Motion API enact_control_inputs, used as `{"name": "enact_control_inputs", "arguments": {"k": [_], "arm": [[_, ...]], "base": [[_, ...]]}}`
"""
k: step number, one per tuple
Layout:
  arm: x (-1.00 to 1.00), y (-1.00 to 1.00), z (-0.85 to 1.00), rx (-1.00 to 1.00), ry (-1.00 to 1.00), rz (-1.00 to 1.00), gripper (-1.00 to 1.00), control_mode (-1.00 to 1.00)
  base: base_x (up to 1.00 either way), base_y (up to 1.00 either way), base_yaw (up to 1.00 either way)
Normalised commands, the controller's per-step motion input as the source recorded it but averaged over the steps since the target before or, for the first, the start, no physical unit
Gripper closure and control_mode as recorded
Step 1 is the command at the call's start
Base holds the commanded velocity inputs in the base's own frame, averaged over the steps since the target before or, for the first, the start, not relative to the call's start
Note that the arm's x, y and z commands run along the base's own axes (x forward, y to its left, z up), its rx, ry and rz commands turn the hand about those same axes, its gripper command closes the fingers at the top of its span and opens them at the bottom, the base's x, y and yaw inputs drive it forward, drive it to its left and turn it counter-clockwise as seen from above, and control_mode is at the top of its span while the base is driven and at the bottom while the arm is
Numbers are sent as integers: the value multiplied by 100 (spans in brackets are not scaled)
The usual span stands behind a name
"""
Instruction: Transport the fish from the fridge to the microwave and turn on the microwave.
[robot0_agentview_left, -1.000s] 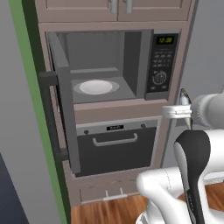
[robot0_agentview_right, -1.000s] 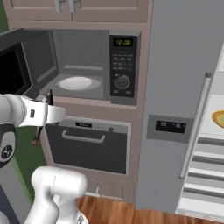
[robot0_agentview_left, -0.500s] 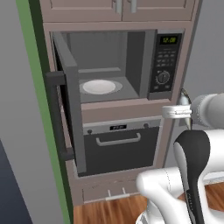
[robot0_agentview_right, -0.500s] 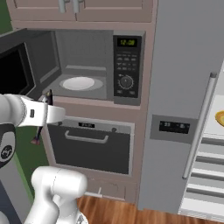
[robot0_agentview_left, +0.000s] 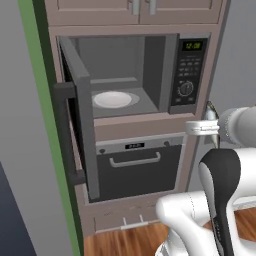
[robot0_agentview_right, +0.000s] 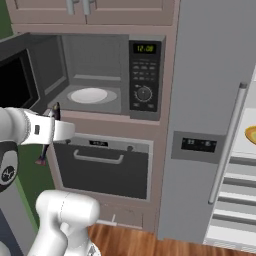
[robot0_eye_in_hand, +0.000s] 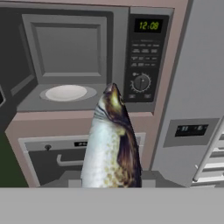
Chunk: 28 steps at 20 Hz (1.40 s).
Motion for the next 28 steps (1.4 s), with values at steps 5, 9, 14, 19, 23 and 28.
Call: {"name": "enact_control_inputs", "arguments": {"k": [5, 9, 14, 19, 23, 28], "arm": [[0, 0, 0, 0, 0, 0, 100, 100], [0, 0, 0, 0, 0, 0, 100, 100], [0, 0, 0, 0, 0, 0, 100, 100], [0, 0, 0, 0, 0, 0, 100, 100], [0, 0, 0, 0, 0, 0, 100, 100], [0, 0, 0, 0, 0, 0, 100, 100]], "base": [[23, 29, -3], [26, 28, -2], [29, 30, -3], [26, 28, -3], [24, 25, -2], [28, 28, -2]]}}
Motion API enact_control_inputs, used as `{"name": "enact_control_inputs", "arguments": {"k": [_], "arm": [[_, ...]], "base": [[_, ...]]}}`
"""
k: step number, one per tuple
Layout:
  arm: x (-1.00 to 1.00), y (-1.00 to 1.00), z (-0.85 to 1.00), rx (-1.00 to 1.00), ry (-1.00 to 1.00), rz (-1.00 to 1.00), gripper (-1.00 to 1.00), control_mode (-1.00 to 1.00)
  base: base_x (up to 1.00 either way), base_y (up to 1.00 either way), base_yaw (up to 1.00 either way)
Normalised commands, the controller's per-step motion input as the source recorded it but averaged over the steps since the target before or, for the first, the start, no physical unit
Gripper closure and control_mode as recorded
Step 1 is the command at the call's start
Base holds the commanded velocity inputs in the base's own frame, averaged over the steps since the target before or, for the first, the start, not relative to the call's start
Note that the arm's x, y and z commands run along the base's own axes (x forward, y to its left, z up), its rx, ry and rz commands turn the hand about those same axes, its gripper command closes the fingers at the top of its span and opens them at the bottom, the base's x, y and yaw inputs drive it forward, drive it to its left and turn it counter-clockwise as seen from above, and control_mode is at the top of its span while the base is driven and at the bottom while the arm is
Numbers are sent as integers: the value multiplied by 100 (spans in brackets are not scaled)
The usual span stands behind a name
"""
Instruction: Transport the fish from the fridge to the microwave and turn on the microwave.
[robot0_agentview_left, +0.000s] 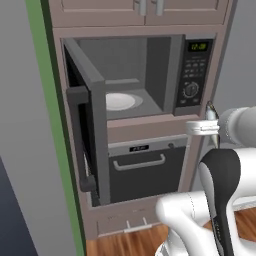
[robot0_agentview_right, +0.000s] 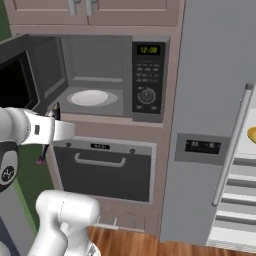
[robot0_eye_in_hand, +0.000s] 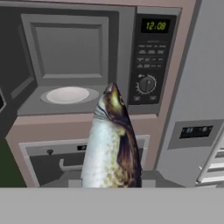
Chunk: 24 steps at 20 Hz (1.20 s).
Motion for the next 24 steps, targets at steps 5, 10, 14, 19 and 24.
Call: {"name": "enact_control_inputs", "arguments": {"k": [5, 10, 14, 19, 24], "arm": [[0, 0, 0, 0, 0, 0, 100, 100], [0, 0, 0, 0, 0, 0, 100, 100], [0, 0, 0, 0, 0, 0, 100, 100], [0, 0, 0, 0, 0, 0, 100, 100], [0, 0, 0, 0, 0, 0, 100, 100]], "base": [[35, 30, -3], [32, 29, -3], [24, 30, -3], [8, 35, -1], [0, 25, 0]]}}
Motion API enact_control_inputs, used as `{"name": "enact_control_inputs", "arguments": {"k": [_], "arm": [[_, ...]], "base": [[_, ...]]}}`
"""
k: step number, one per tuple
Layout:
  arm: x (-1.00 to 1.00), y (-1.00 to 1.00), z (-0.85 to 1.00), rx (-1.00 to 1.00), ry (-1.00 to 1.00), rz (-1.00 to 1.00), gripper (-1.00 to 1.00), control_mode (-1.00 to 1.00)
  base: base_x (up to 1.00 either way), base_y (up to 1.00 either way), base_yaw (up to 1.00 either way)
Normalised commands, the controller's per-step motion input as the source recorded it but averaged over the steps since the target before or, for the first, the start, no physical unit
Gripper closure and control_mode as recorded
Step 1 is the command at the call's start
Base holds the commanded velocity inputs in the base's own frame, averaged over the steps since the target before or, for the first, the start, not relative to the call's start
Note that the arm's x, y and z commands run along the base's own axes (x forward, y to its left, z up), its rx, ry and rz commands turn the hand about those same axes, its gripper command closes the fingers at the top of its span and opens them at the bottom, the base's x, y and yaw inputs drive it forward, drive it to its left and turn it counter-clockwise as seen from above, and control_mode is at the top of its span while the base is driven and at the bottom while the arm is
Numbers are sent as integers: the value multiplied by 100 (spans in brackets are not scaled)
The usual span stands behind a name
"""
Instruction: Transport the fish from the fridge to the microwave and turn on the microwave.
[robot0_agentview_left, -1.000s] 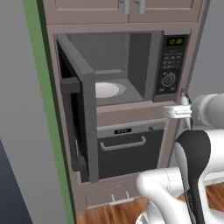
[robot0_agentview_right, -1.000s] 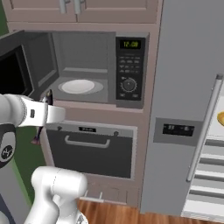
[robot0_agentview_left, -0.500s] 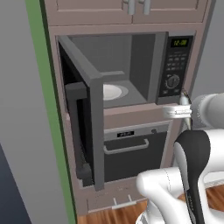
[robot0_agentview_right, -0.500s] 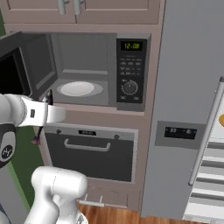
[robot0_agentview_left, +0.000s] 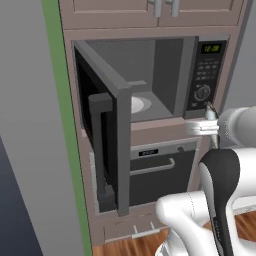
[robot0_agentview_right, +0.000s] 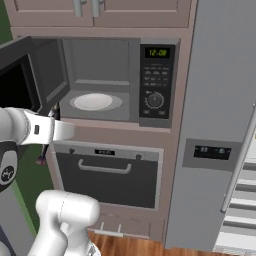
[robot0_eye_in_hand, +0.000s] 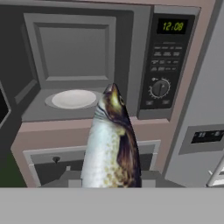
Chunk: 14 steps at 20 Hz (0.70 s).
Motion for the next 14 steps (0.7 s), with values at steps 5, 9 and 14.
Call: {"name": "enact_control_inputs", "arguments": {"k": [5, 9, 14], "arm": [[0, 0, 0, 0, 0, 0, 100, 100], [0, 0, 0, 0, 0, 0, 100, 100], [9, 0, -2, 0, 2, 1, 100, -100]], "base": [[0, 3, 0], [0, 0, 0], [13, 1, 0]]}}
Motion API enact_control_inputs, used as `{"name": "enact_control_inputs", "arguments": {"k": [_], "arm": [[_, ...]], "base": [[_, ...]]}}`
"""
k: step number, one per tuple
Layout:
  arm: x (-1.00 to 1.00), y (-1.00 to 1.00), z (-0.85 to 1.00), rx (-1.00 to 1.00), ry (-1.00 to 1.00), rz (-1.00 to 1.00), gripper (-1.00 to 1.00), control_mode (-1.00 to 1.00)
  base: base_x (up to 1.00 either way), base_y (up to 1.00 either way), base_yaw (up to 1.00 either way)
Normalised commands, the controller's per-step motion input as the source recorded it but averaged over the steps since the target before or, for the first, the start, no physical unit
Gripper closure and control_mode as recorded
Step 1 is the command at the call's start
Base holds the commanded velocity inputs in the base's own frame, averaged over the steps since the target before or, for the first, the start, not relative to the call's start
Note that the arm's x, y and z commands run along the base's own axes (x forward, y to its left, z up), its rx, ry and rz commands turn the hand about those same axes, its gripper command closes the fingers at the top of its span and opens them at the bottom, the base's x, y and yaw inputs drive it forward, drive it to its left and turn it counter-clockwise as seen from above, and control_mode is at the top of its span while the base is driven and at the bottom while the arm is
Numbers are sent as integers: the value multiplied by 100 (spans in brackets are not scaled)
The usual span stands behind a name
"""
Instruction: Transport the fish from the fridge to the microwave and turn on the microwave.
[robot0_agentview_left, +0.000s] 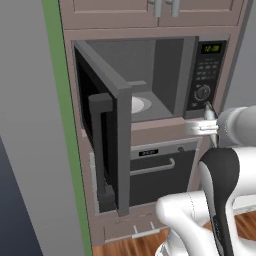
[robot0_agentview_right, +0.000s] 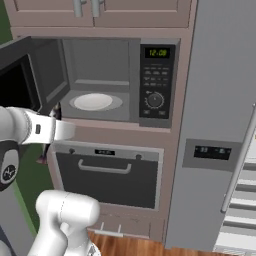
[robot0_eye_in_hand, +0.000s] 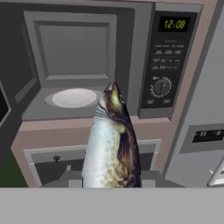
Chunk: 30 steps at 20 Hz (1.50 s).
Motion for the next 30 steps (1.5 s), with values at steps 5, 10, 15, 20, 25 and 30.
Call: {"name": "enact_control_inputs", "arguments": {"k": [5, 10, 15, 20, 25, 30], "arm": [[59, 0, -12, 0, 13, 11, 100, -100], [70, 2, -17, 0, 14, 12, 100, -100], [62, 13, -18, 0, 2, 0, 100, -100], [63, 19, -20, 0, 0, 0, 100, -100], [57, 14, -20, 0, 0, 0, 100, -100], [57, 8, -16, 0, 0, 0, 100, -100]], "base": [[0, 0, 0], [0, 0, 0], [0, 0, 0], [0, 0, 0], [0, 0, 0], [0, 0, 0]]}}
